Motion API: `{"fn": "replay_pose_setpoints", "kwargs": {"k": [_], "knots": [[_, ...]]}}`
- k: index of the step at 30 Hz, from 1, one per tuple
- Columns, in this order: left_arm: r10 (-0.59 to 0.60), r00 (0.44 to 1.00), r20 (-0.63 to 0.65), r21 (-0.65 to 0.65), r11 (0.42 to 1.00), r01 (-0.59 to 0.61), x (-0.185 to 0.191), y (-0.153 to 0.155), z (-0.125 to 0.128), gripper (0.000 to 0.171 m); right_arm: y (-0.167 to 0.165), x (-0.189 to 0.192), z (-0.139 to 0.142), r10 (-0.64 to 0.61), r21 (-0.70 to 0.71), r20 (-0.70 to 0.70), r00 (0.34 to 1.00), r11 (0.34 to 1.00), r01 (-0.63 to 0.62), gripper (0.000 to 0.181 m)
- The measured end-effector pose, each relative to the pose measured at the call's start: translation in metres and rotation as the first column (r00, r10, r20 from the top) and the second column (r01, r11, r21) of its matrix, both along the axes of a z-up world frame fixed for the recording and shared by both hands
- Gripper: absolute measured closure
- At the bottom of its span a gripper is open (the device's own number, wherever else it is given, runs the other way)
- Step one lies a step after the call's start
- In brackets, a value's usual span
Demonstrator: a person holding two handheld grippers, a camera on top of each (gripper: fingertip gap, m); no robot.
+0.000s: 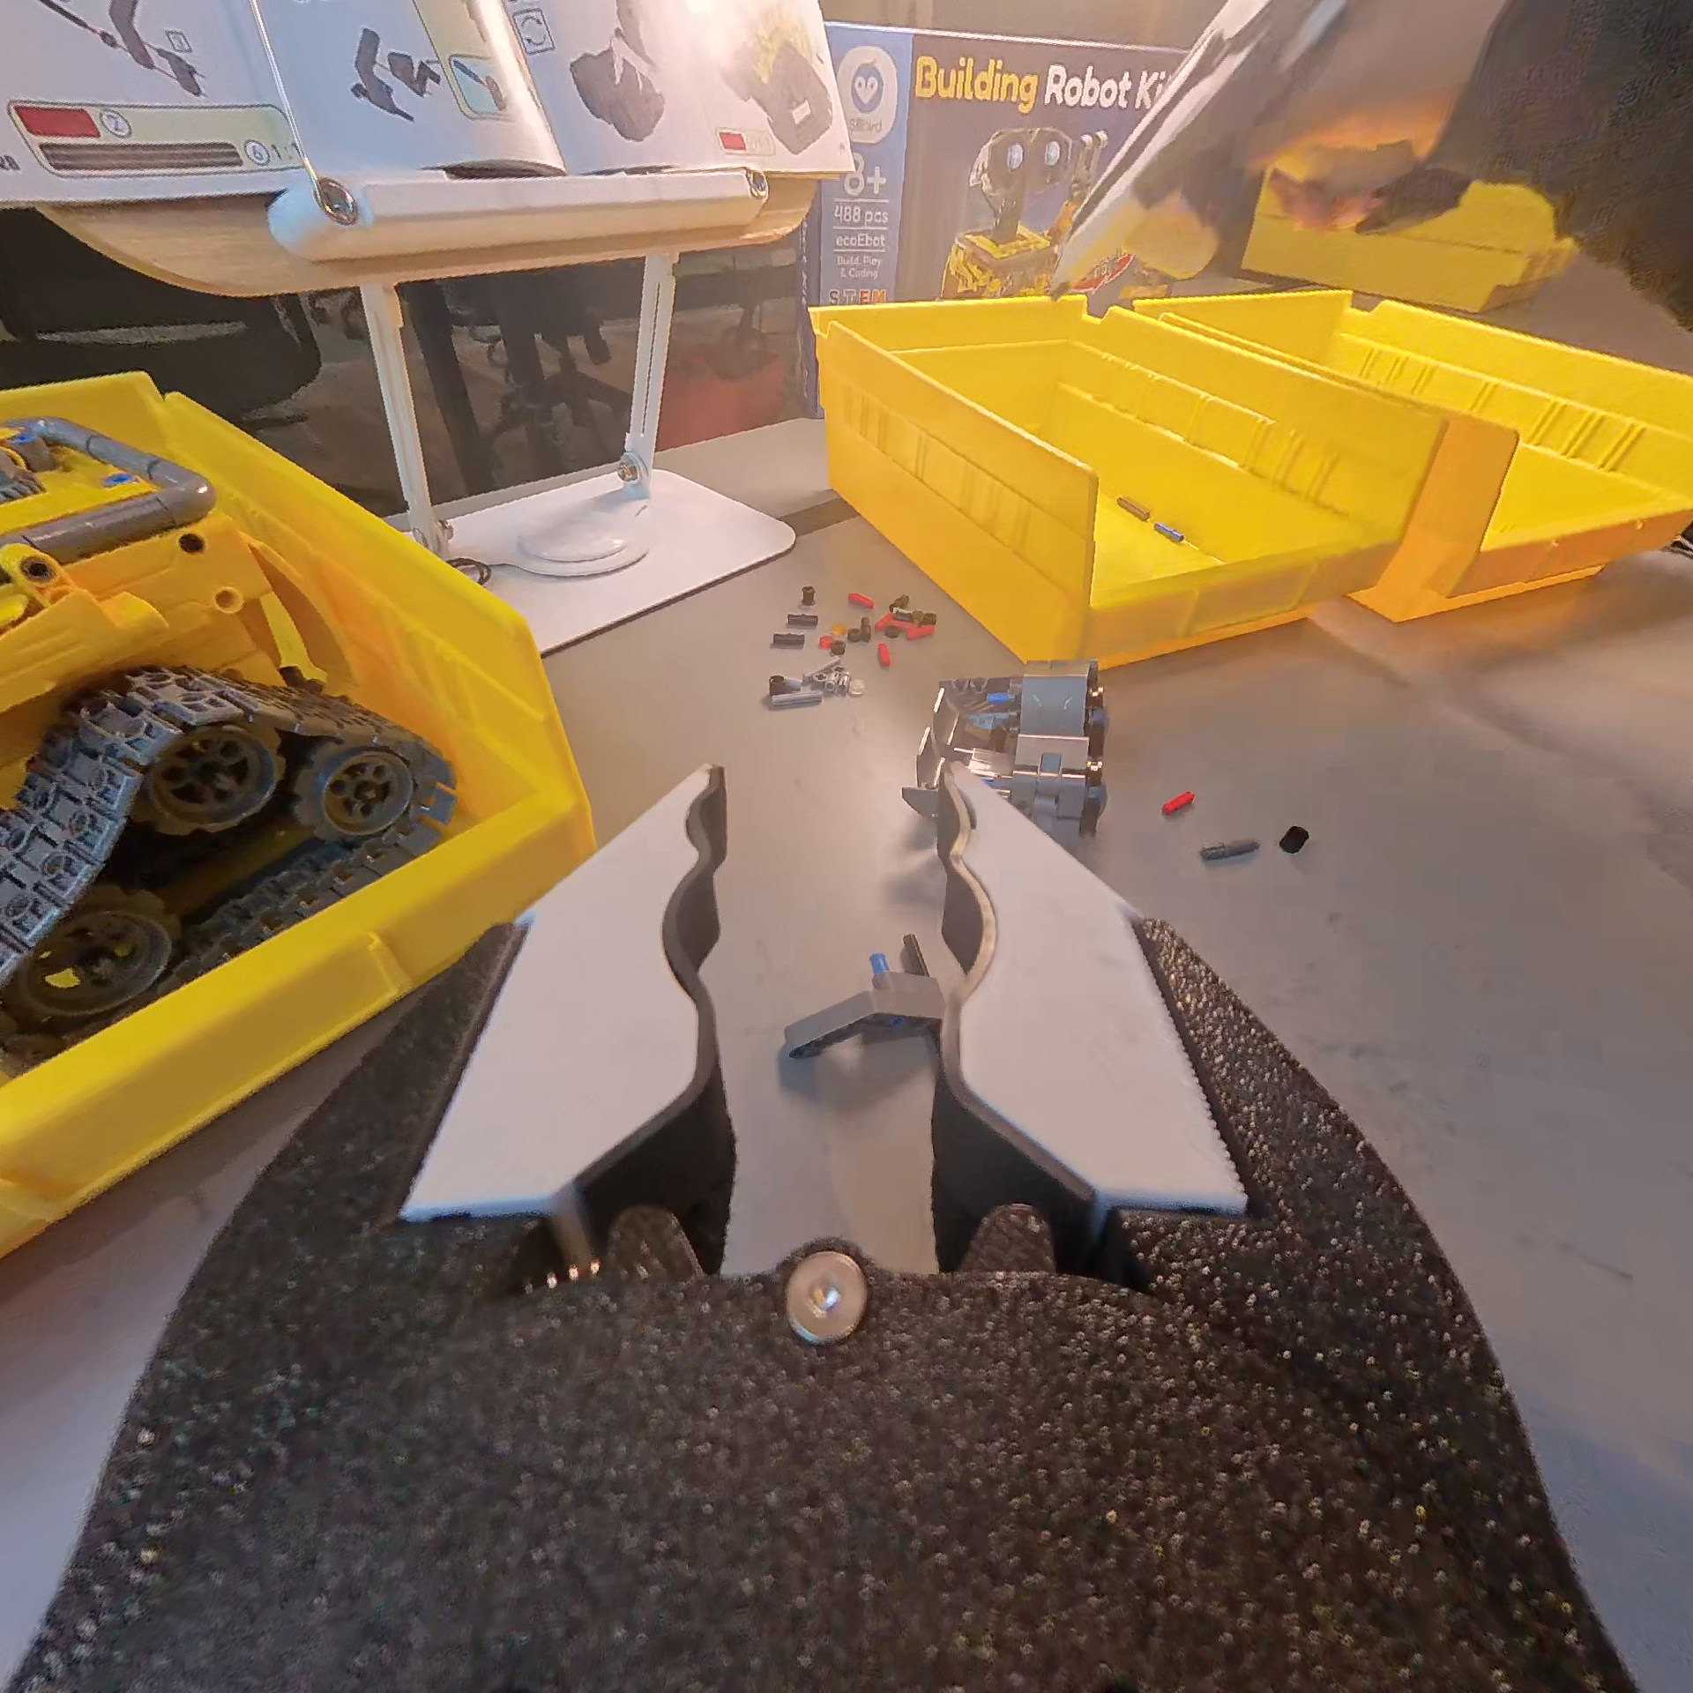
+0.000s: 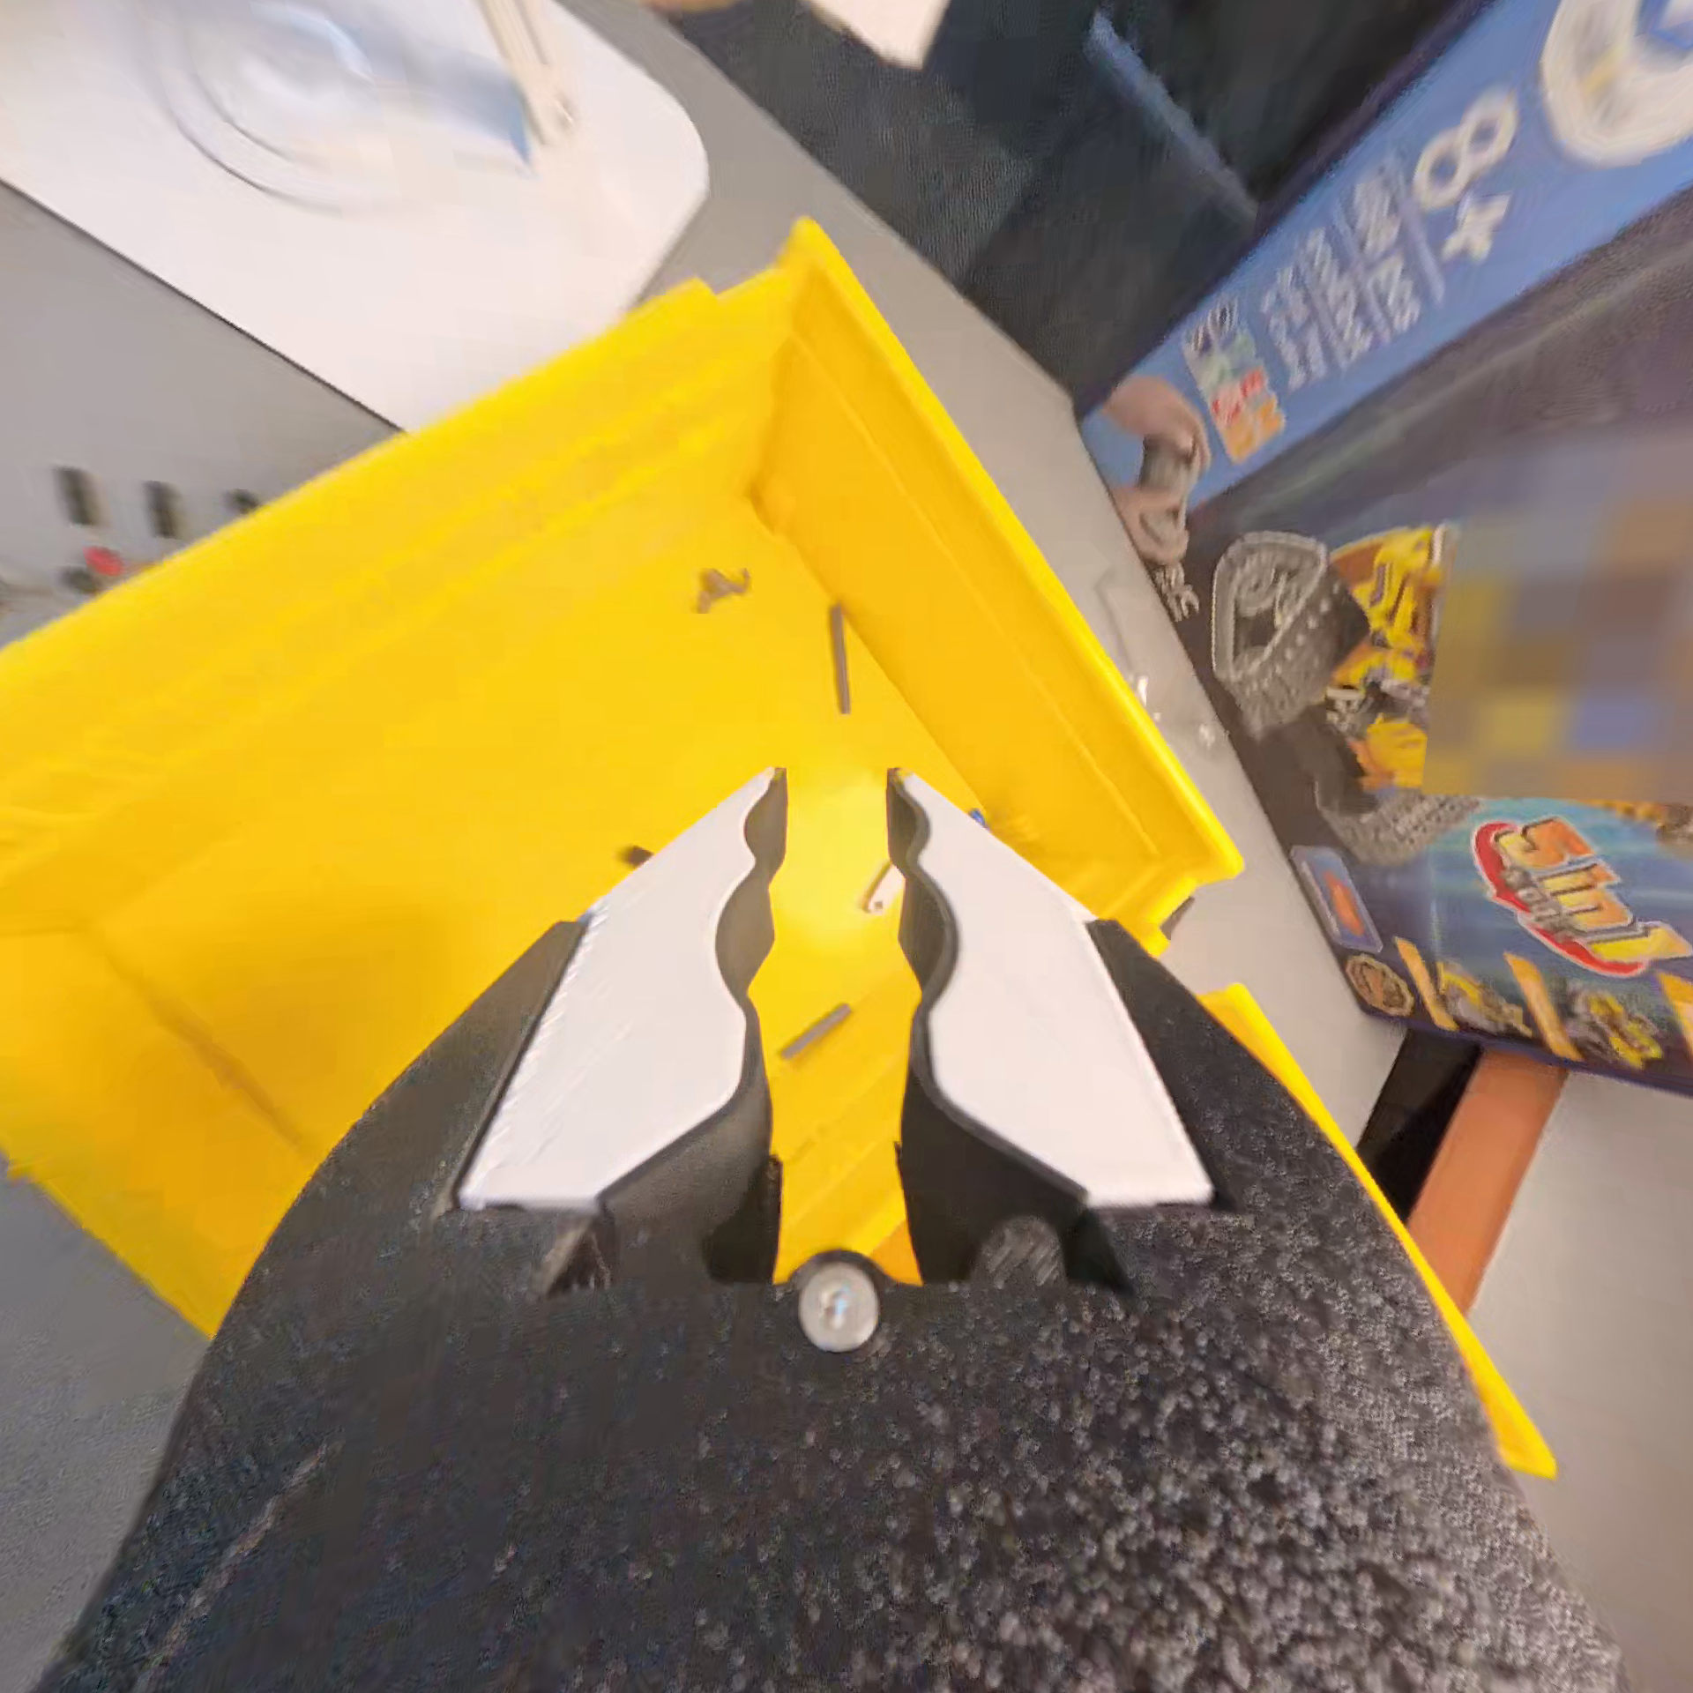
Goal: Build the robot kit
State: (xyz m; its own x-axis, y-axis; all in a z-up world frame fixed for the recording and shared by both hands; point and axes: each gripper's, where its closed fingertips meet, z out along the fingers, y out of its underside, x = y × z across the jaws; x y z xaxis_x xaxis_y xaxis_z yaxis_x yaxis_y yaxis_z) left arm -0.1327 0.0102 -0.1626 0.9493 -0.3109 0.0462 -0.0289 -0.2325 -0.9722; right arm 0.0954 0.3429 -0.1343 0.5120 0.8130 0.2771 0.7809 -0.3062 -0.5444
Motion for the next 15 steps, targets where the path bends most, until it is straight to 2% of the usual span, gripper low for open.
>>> {"fn": "replay_pose_setpoints", "kwargs": {"k": [3,7,11,15], "knots": [[0.004,1.0,0.01,0.01,1.0,-0.004,-0.002,-0.001,0.003,0.126,0.028,0.016,-0.045,-0.123,-0.15,0.141,0.982,0.978,0.144,0.16],[0.013,0.999,0.041,0.003,1.0,-0.013,-0.007,0.0,0.001,0.126,0.043,0.02,-0.083,-0.304,-0.235,0.167,0.938,0.911,0.337,0.16],[0.013,0.996,0.09,-0.011,1.0,-0.012,-0.009,0.001,-0.002,0.126,0.049,0.017,-0.097,-0.462,-0.26,0.111,0.88,0.841,0.474,0.166],[-0.004,0.992,0.13,0.004,1.0,0.003,-0.008,-0.001,0.005,0.126,0.049,0.024,-0.113,-0.549,-0.237,0.132,0.826,0.791,0.564,0.165]]}}
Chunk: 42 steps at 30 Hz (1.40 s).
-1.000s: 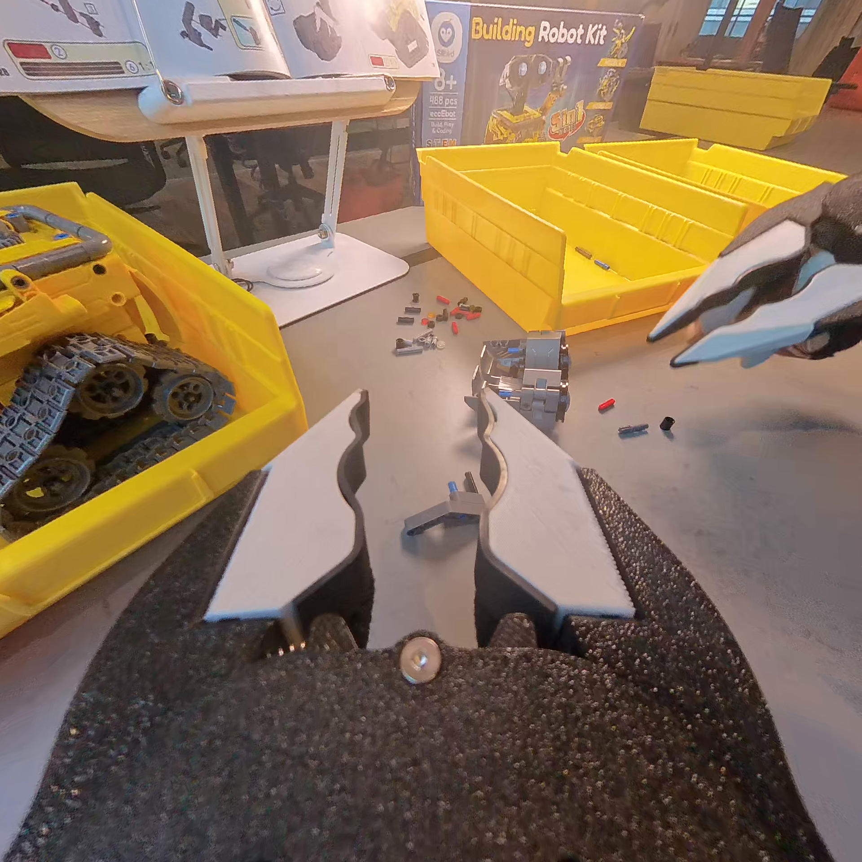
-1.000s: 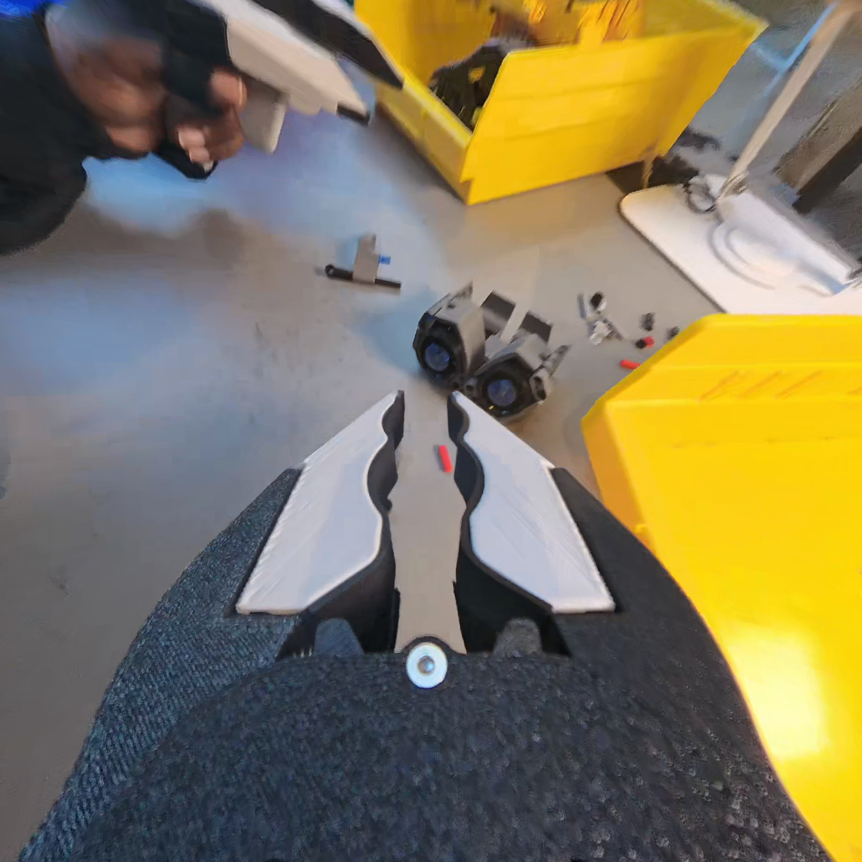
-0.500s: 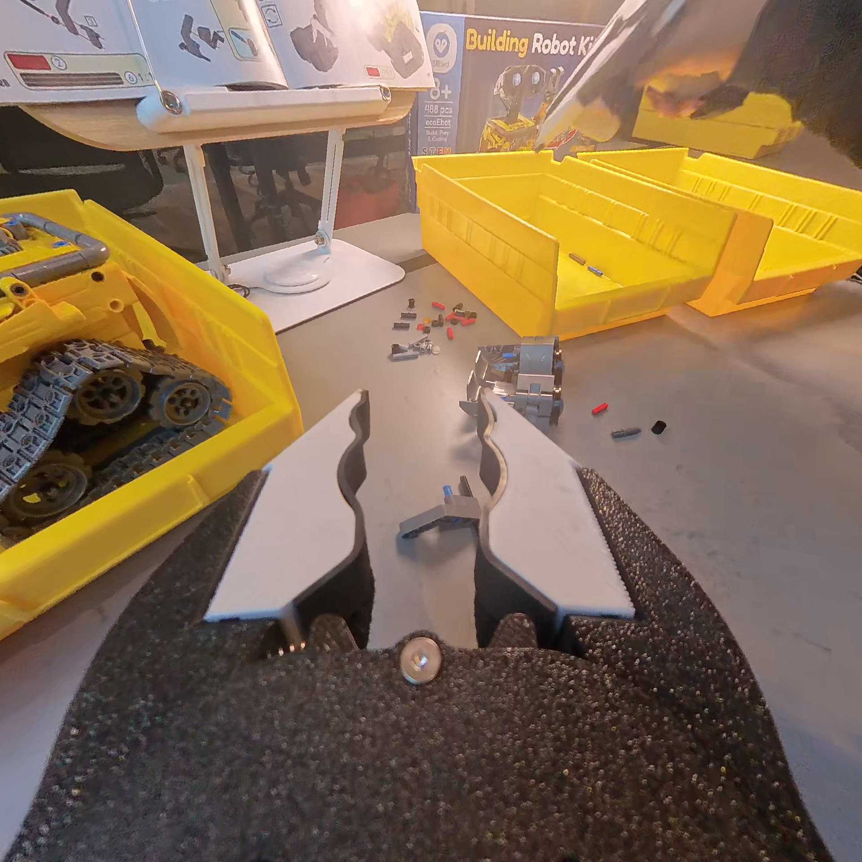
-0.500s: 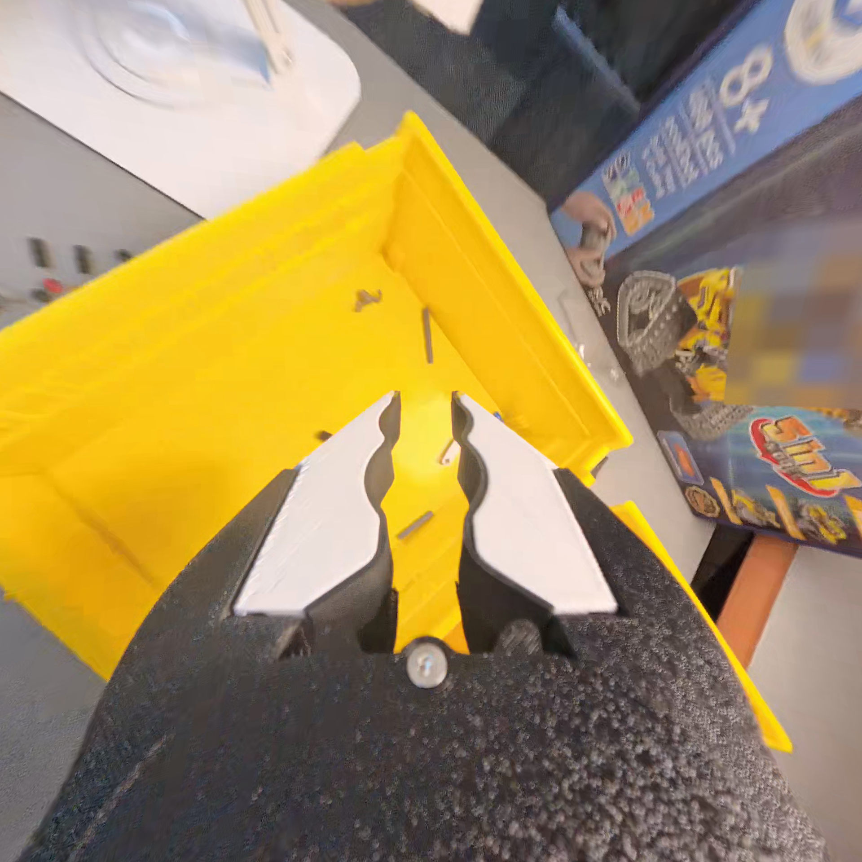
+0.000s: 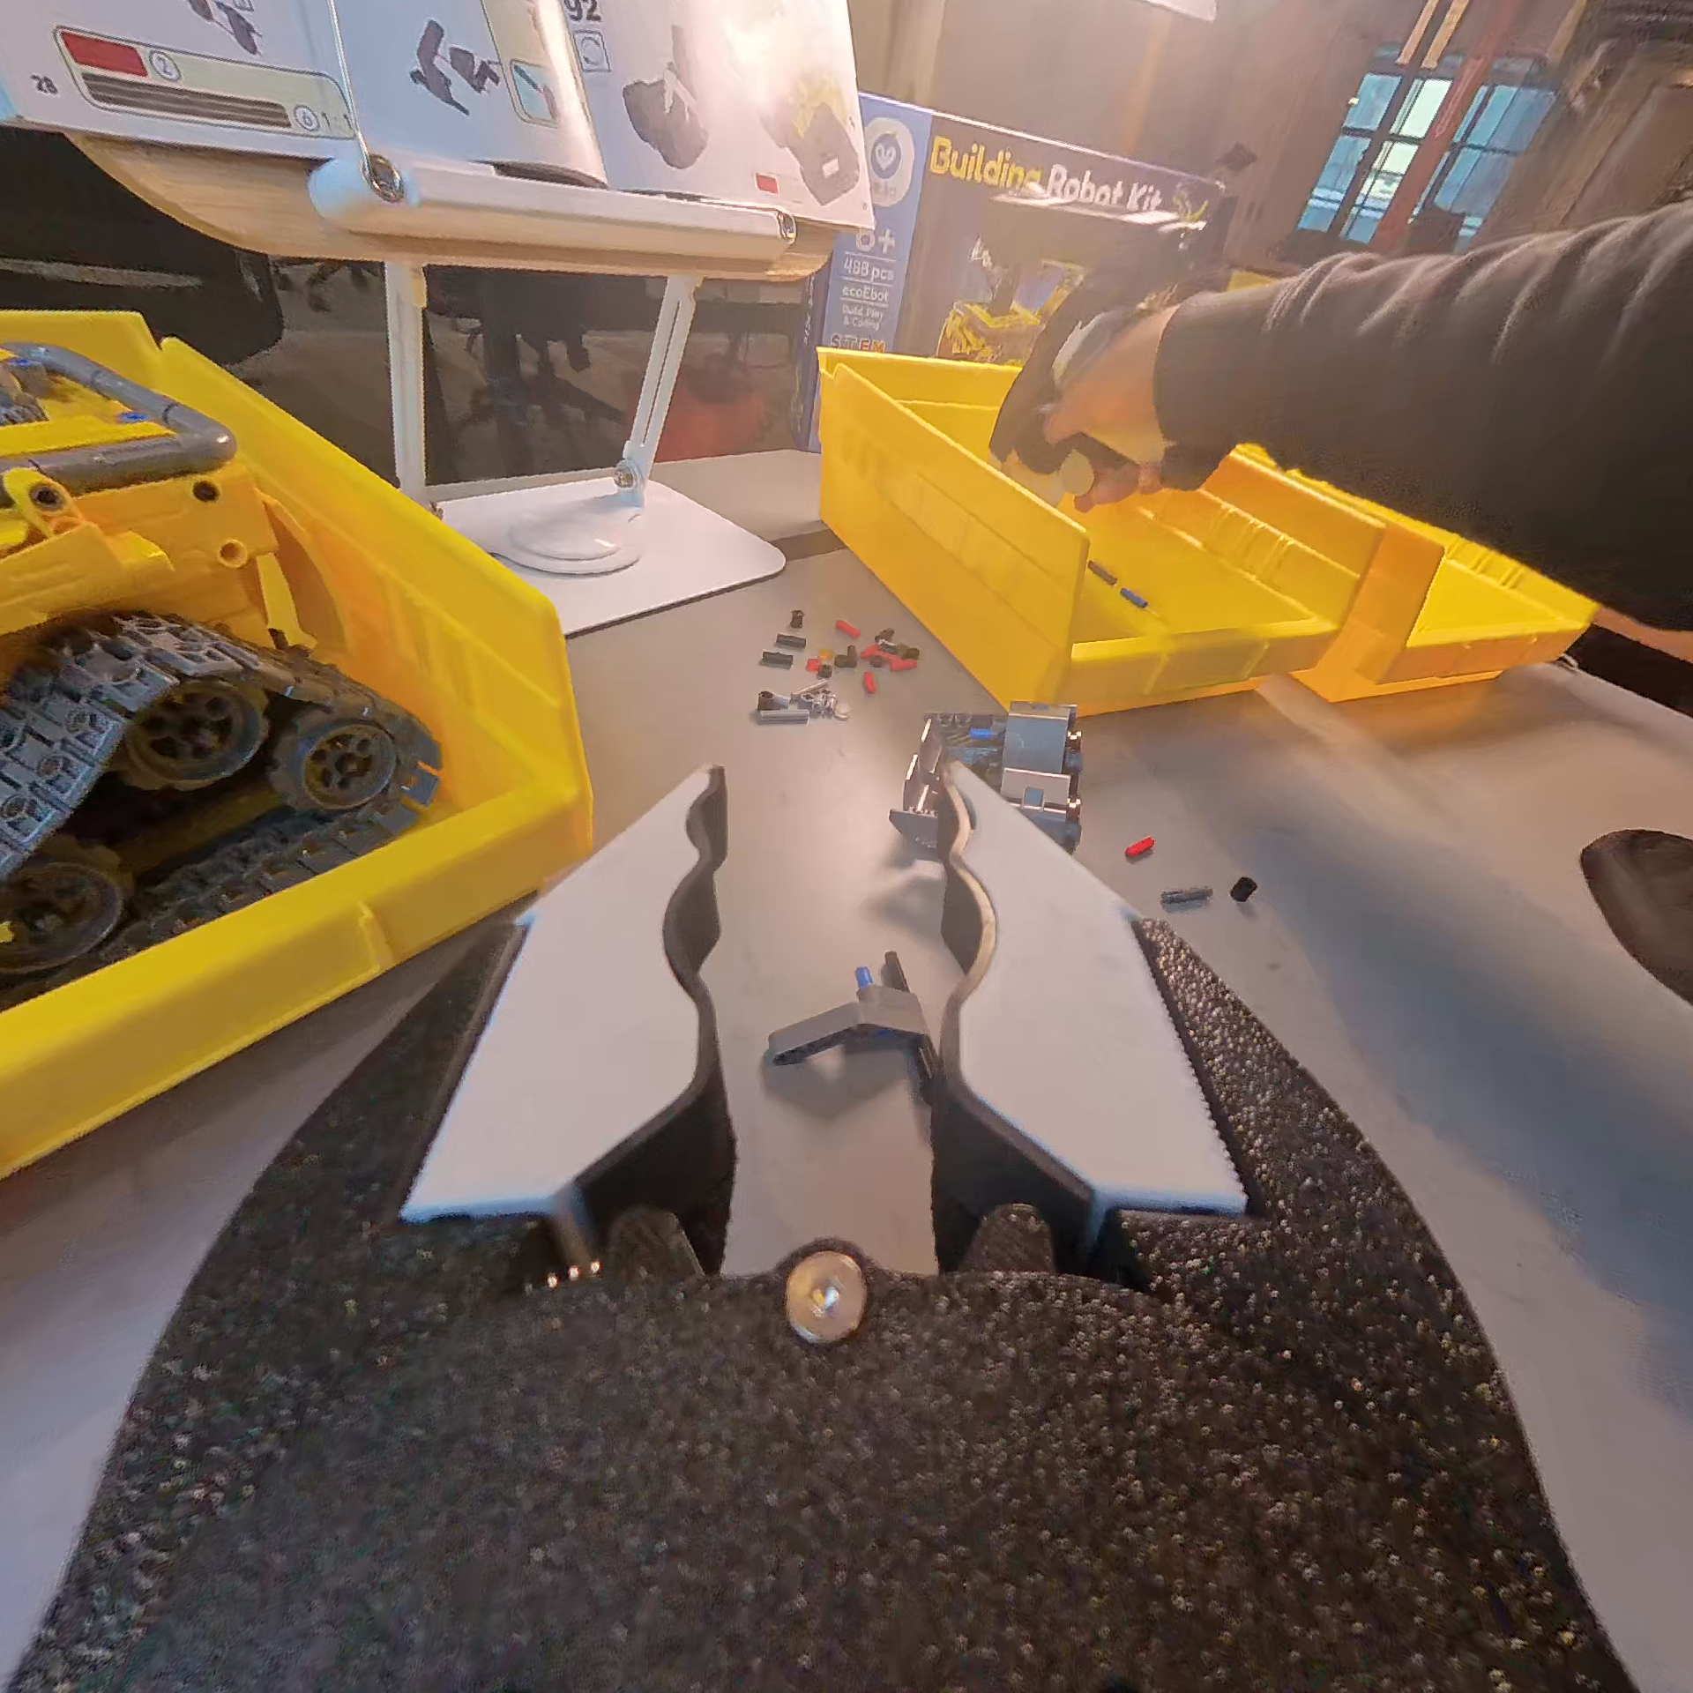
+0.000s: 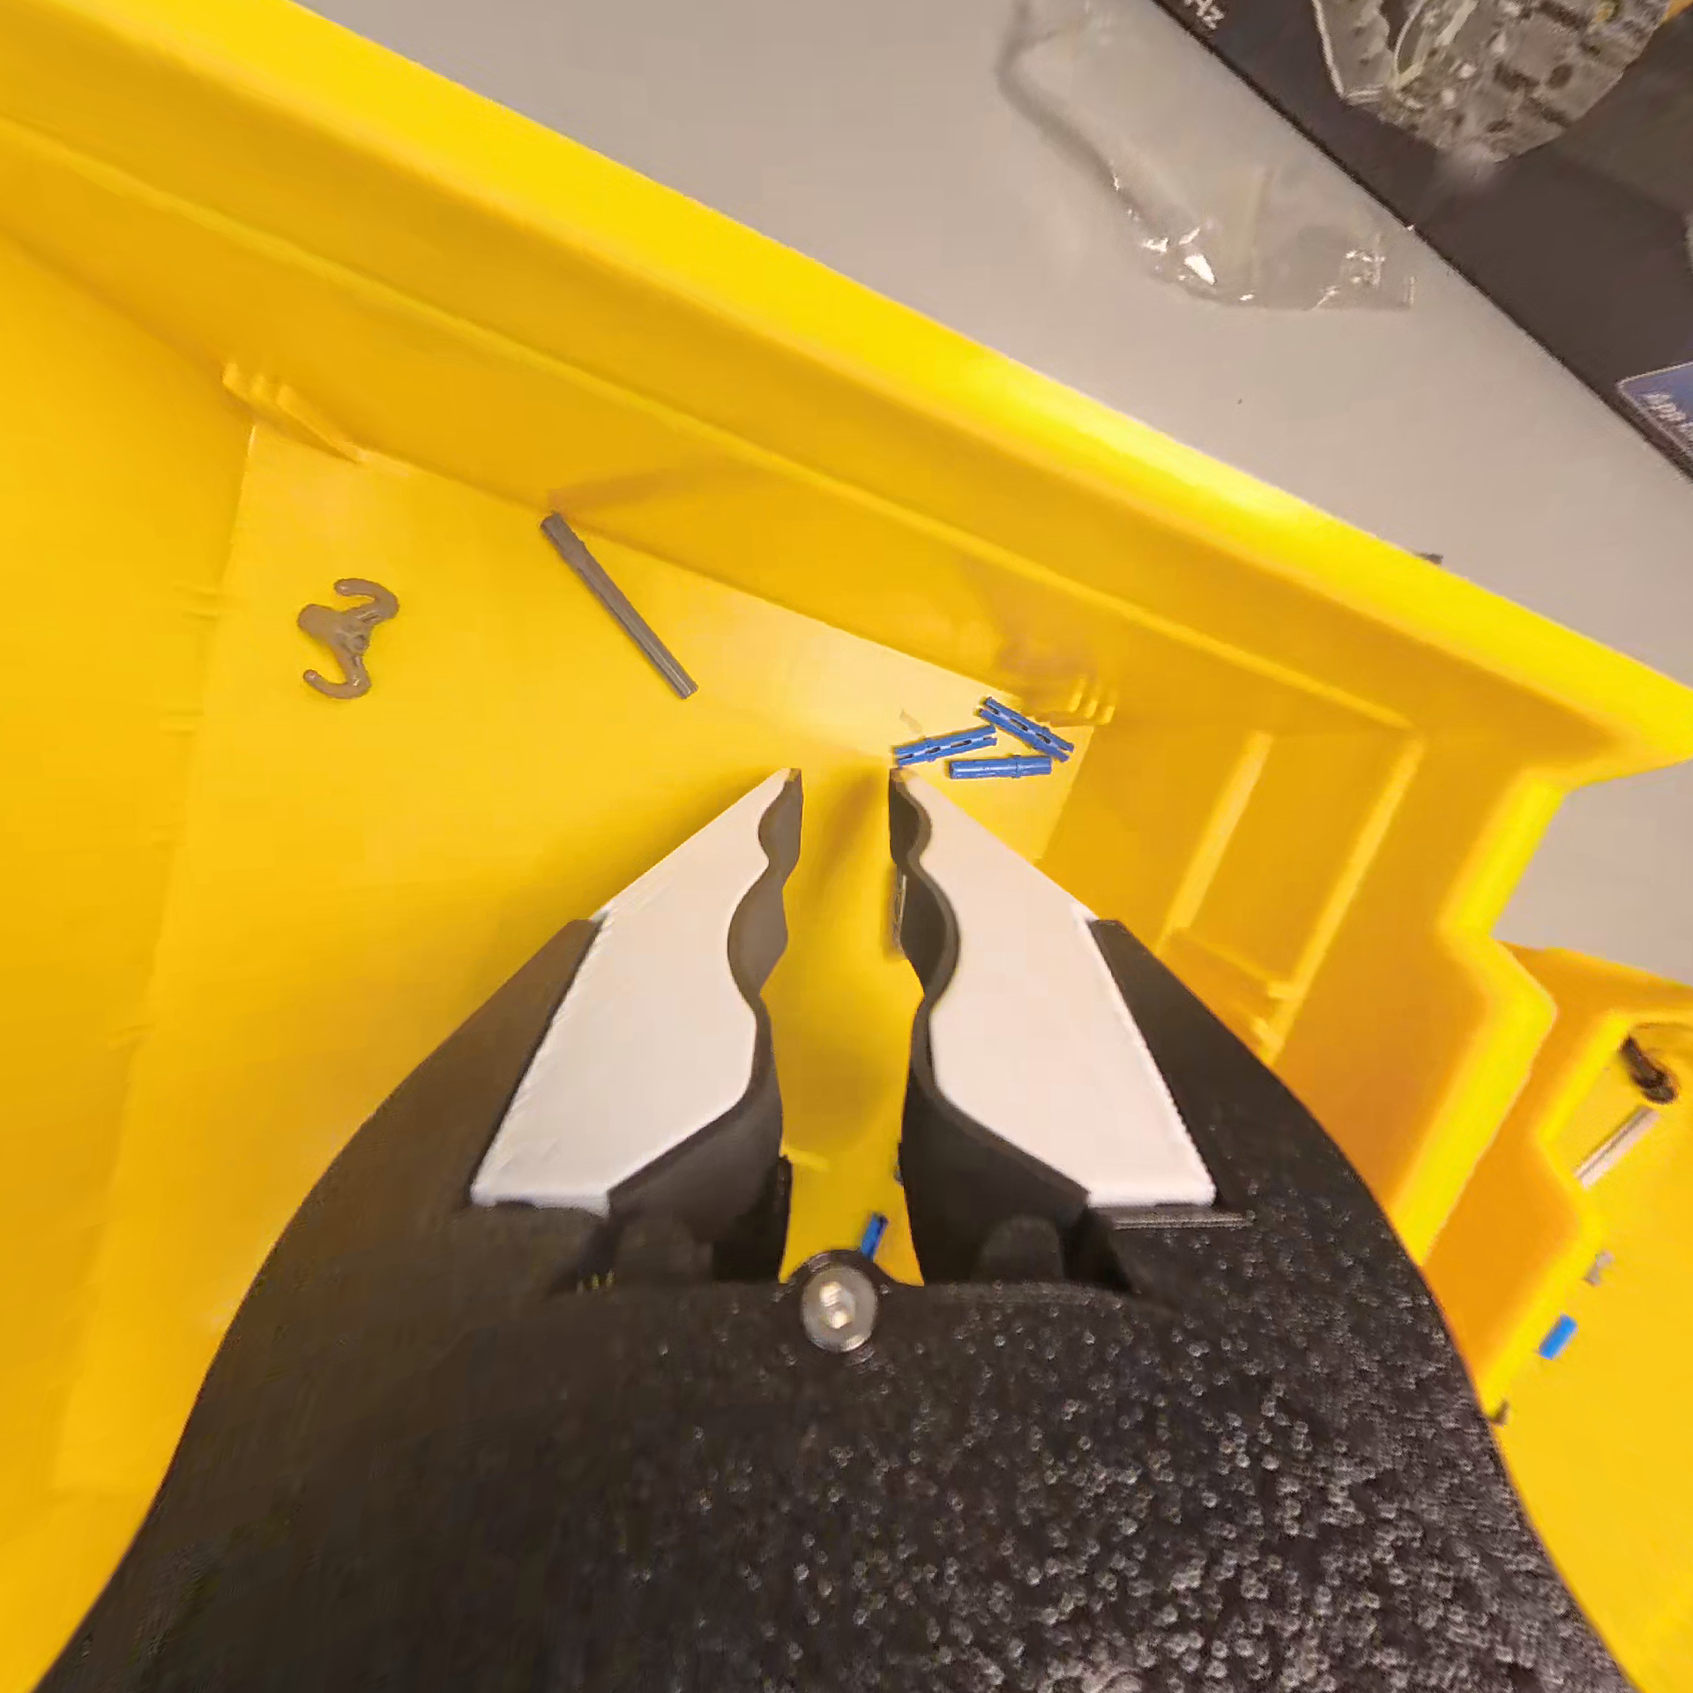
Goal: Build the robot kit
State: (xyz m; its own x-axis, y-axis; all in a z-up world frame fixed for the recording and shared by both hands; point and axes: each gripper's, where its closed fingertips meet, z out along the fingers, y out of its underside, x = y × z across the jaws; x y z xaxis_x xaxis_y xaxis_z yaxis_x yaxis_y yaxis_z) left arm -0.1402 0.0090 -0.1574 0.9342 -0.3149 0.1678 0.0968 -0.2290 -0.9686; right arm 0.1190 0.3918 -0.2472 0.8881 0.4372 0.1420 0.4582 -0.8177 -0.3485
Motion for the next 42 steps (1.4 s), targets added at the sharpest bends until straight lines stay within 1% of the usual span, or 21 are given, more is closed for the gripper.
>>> {"fn": "replay_pose_setpoints", "kwargs": {"k": [3,6,7,9,11,13,14,16,18,20,22,24,26,27,29,31,33,36,38,41,42], "knots": [[-0.002,1.0,0.025,0.018,1.0,0.002,-0.001,-0.002,0.007,0.126,0.013,0.005,0.003,-0.047,0.099,0.024,0.999,0.994,0.044,0.166],[-0.004,0.998,0.064,0.03,1.0,0.002,-0.004,-0.004,0.013,0.126,0.013,0.008,-0.006,-0.097,0.09,0.021,0.995,0.991,0.095,0.169],[-0.002,0.997,0.075,0.034,0.999,0.0,-0.006,-0.004,0.014,0.126,0.016,0.011,-0.006,-0.125,0.119,0.009,0.992,0.985,0.123,0.172],[-0.001,0.996,0.093,0.036,0.999,-0.003,-0.008,-0.005,0.016,0.126,0.017,0.009,-0.009,-0.178,0.124,-0.071,0.981,0.975,0.186,0.181],[0.0,0.993,0.115,0.04,0.999,-0.004,-0.01,-0.006,0.019,0.126,0.017,0.009,-0.009,-0.246,0.114,-0.181,0.952,0.956,0.269,0.181],[-0.005,0.99,0.139,0.047,0.999,-0.002,-0.011,-0.007,0.022,0.126,0.015,0.008,-0.009,-0.273,0.097,-0.264,0.925,0.947,0.307,0.181],[-0.007,0.989,0.149,0.052,0.999,-0.001,-0.011,-0.007,0.024,0.126,0.012,0.004,-0.009,-0.266,0.078,-0.303,0.915,0.95,0.302,0.181],[-0.009,0.987,0.161,0.053,0.999,0.0,-0.011,-0.008,0.024,0.126,0.004,-0.015,-0.007,-0.215,0.005,-0.412,0.886,0.971,0.238,0.181],[-0.01,0.986,0.168,0.048,0.999,0.002,-0.011,-0.007,0.023,0.126,0.001,-0.027,0.004,-0.163,-0.001,-0.491,0.856,0.982,0.187,0.181],[-0.011,0.986,0.169,0.041,0.999,0.004,-0.011,-0.007,0.021,0.126,0.007,-0.017,0.014,-0.104,0.082,-0.421,0.901,0.985,0.152,0.181],[-0.011,0.987,0.163,0.038,0.999,0.005,-0.01,-0.006,0.02,0.126,0.008,-0.01,0.021,-0.047,0.113,-0.321,0.946,0.99,0.087,0.178],[-0.012,0.987,0.159,0.037,0.999,0.006,-0.01,-0.006,0.02,0.126,0.002,-0.012,0.022,0.006,0.052,-0.26,0.965,0.999,0.008,0.156],[-0.013,0.987,0.16,0.034,0.999,0.008,-0.009,-0.006,0.02,0.126,-0.004,-0.002,0.016,0.121,-0.006,-0.045,0.992,0.993,-0.121,0.15],[-0.012,0.987,0.158,0.034,0.999,0.007,-0.01,-0.006,0.019,0.126,-0.004,0.004,0.015,0.181,-0.031,0.071,0.981,0.983,-0.179,0.145],[-0.008,0.988,0.152,0.032,0.999,0.003,-0.011,-0.006,0.019,0.126,0.0,0.011,0.017,0.27,-0.077,0.235,0.934,0.963,-0.259,0.141],[-0.002,0.989,0.15,0.031,1.0,-0.003,-0.012,-0.006,0.018,0.126,0.002,0.021,0.015,0.309,-0.147,0.348,0.885,0.95,-0.274,0.144],[0.001,0.988,0.152,0.028,1.0,-0.005,-0.014,-0.006,0.018,0.126,0.0,0.023,0.009,0.305,-0.206,0.37,0.878,0.948,-0.242,0.151],[0.005,0.988,0.156,0.019,1.0,-0.008,-0.015,-0.005,0.015,0.126,-0.003,0.026,-0.003,0.232,-0.252,0.354,0.906,0.957,-0.146,0.162],[0.005,0.987,0.161,0.016,1.0,-0.008,-0.016,-0.005,0.014,0.126,-0.003,0.024,-0.009,0.184,-0.256,0.319,0.93,0.961,-0.103,0.171],[-0.002,0.986,0.169,0.015,1.0,-0.001,-0.015,-0.005,0.014,0.126,-0.004,0.024,-0.009,0.125,-0.266,0.264,0.956,0.963,-0.052,0.171],[-0.004,0.985,0.171,0.016,1.0,0.001,-0.014,-0.005,0.015,0.126,-0.006,0.022,-0.01,0.099,-0.271,0.219,0.971,0.962,-0.037,0.177]]}}
